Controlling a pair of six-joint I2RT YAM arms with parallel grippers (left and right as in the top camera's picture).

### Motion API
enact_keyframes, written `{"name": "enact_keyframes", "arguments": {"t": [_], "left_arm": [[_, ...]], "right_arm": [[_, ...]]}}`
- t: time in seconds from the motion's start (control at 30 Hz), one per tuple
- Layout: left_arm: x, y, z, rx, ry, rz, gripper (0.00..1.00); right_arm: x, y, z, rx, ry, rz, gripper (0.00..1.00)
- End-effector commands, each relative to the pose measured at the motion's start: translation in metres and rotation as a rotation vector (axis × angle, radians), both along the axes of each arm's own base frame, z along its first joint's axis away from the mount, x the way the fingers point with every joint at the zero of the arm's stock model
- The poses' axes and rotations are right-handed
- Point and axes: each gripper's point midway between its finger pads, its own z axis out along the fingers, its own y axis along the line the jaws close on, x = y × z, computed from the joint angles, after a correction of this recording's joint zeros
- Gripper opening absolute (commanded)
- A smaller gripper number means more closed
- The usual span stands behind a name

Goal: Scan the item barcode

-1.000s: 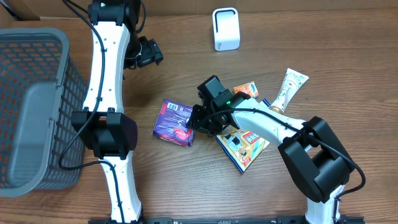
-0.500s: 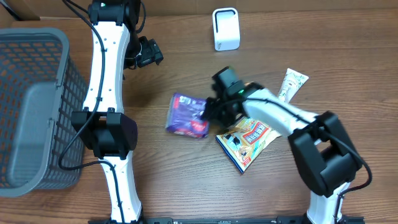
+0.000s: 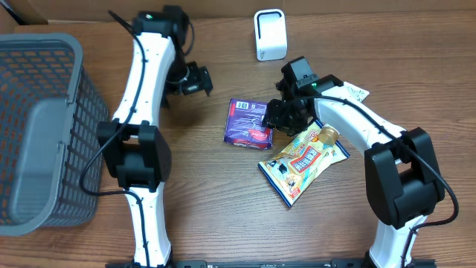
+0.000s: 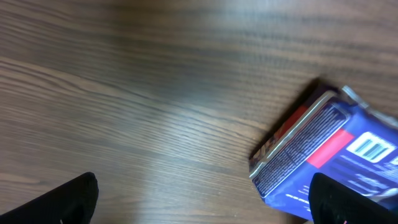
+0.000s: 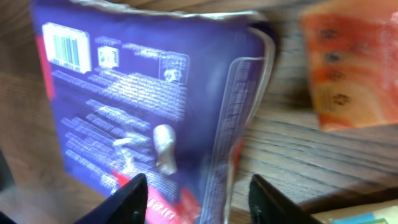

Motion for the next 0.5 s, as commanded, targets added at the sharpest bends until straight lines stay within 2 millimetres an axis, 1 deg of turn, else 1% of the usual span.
{"name": "enact_keyframes", "arguments": {"t": [0.0,0.13,0.2,0.3,0.33,0.37,0.4,0.47], "left_arm": [[-0.009,-0.010,-0.010,-0.028,0.034,-0.041,1.00],[-0.016,-0.010,-0.019,-0.024,0.064,-0.048,1.00],[-0.018,-0.009,-0.021,-0.023,0.073,-0.052,1.00],[-0.019,-0.012,-0.022,-0.036,0.075,-0.053,1.00],[-0.018,-0.014,-0.021,-0.049,0.074,-0.059,1.00],[-0.018,-0.016,-0.021,-0.063,0.073,-0.063,1.00],[-0.018,-0.018,-0.021,-0.077,0.071,-0.069,1.00],[-0.018,-0.020,-0.021,-0.085,0.071,-0.071,1.00]], "right_arm": [[0.011,0.010,0.018,0.020,-0.051,0.034,0.58],[0.021,0.004,0.026,0.027,-0.068,0.014,0.61],[0.024,0.000,0.026,0.026,-0.071,0.007,0.67],[0.025,-0.002,0.026,0.025,-0.070,0.002,0.82],[0.025,-0.001,0.026,0.026,-0.073,0.001,0.89],[0.026,-0.002,0.025,0.023,-0.077,-0.001,0.98],[0.027,-0.002,0.024,0.011,-0.083,-0.001,1.00],[0.025,-0.005,0.018,-0.024,-0.090,-0.002,1.00]]}}
